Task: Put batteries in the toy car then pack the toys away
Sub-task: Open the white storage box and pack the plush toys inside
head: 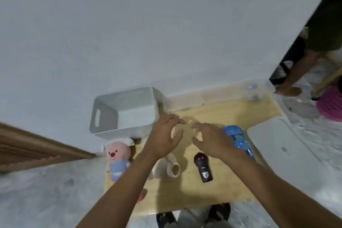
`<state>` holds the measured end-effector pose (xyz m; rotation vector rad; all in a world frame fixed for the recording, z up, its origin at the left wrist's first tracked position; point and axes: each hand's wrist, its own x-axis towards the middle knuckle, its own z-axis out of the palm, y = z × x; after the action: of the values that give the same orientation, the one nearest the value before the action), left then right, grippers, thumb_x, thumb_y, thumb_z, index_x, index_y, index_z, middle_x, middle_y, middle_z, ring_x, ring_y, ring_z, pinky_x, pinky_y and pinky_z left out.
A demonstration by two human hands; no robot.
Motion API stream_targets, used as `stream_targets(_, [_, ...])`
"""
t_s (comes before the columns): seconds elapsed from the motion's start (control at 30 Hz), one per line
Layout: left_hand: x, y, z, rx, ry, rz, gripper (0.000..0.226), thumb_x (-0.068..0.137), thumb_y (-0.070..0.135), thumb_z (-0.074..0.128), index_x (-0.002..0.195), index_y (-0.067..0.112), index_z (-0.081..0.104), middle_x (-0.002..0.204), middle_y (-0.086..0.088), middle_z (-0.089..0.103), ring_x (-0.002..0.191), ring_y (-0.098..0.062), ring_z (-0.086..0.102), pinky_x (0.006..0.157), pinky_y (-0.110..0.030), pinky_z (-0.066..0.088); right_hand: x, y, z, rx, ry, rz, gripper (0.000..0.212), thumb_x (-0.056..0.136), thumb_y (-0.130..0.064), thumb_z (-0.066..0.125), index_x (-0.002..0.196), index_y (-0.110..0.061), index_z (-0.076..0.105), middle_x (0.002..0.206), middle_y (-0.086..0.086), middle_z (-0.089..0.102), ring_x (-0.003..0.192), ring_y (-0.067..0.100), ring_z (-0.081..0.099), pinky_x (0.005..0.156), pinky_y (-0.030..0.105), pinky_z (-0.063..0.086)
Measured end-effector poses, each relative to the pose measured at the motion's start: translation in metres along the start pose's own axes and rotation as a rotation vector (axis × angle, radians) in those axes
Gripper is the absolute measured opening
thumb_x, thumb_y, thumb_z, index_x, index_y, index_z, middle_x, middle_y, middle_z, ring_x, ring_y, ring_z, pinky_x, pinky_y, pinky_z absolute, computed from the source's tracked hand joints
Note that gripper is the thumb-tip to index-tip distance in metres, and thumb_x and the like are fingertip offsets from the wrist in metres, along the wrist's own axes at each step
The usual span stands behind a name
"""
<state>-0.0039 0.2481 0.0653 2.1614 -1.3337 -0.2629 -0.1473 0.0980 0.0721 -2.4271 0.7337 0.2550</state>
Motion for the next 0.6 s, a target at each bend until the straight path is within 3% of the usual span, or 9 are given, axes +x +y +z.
stream_targets(0.07, [-0.043, -0.037, -0.035, 0.054, 0.118, -0.118, 0.028, 0.092, 0.035, 0.058, 0.11, 0.023, 0.075, 0.113, 0.006, 0.071, 0.11, -0.018, 0.064, 0.098, -0.037, 0.049, 0.009, -0.052, 0.024, 0.018, -0.055, -0.062, 0.054, 0.09, -0.045, 0.06, 0.142, -0.035, 0.048, 0.136, -0.004, 0.057, 0.126, 0.024, 0.055, 0.095, 0.039, 0.05])
stream_targets(0.17, [-0.102, -0.077, -0.071, 0.069, 0.22, -0.312, 0.03, 0.087, 0.035, 0.056, 0.109, 0.025, 0.074, 0.109, 0.004, 0.072, 0.102, -0.018, 0.065, 0.089, -0.034, 0.052, 0.024, -0.104, 0.066, 0.046, -0.119, -0.05, 0.062, 0.091, -0.048, 0.06, 0.147, -0.034, 0.037, 0.142, 0.0, 0.046, 0.128, 0.029, 0.051, 0.094, 0.041, 0.05])
stream_targets(0.23, [-0.126, -0.104, -0.079, 0.107, 0.094, -0.473, 0.049, 0.085, 0.046, 0.054, 0.128, 0.024, 0.065, 0.127, -0.005, 0.063, 0.109, -0.031, 0.064, 0.087, -0.041, 0.054, 0.036, -0.124, 0.095, -0.014, -0.17, -0.015, 0.07, 0.088, -0.049, 0.062, 0.149, -0.037, 0.029, 0.147, 0.004, 0.039, 0.127, 0.035, 0.05, 0.095, 0.045, 0.051])
stream_targets(0.3, [-0.135, -0.127, -0.073, 0.17, -0.137, -0.644, 0.072, 0.087, 0.049, 0.063, 0.152, 0.03, 0.04, 0.152, -0.009, 0.036, 0.117, -0.043, 0.059, 0.09, -0.051, 0.055, 0.044, -0.13, 0.117, -0.077, -0.233, 0.043, 0.081, 0.085, -0.048, 0.065, 0.153, -0.041, 0.02, 0.151, 0.008, 0.032, 0.128, 0.038, 0.05, 0.098, 0.047, 0.05])
stream_targets(0.37, [-0.139, -0.147, -0.062, 0.117, -0.261, -0.681, 0.086, 0.091, 0.045, 0.069, 0.161, 0.034, 0.021, 0.163, -0.013, 0.01, 0.122, -0.048, 0.057, 0.096, -0.053, 0.053, 0.047, -0.132, 0.137, -0.111, -0.244, 0.107, 0.089, 0.086, -0.047, 0.065, 0.155, -0.044, 0.01, 0.153, 0.012, 0.027, 0.128, 0.039, 0.05, 0.098, 0.048, 0.05])
stream_targets(0.43, [-0.137, -0.158, -0.053, 0.015, -0.276, -0.657, 0.092, 0.091, 0.04, 0.073, 0.163, 0.035, 0.017, 0.167, -0.017, -0.004, 0.12, -0.049, 0.059, 0.099, -0.048, 0.053, 0.047, -0.13, 0.151, -0.113, -0.199, 0.147, 0.09, 0.088, -0.047, 0.065, 0.155, -0.048, 0.005, 0.147, 0.015, 0.034, 0.122, 0.039, 0.054, 0.095, 0.046, 0.05])
stream_targets(0.6, [-0.131, -0.173, -0.042, -0.036, -0.2, -0.684, 0.08, 0.089, 0.023, 0.073, 0.155, 0.036, 0.029, 0.164, -0.014, 0.001, 0.113, -0.049, 0.062, 0.097, -0.049, 0.056, 0.044, -0.135, 0.17, -0.209, -0.108, 0.166, 0.091, 0.091, -0.047, 0.064, 0.155, -0.047, -0.001, 0.133, 0.017, 0.048, 0.112, 0.036, 0.056, 0.089, 0.044, 0.045])
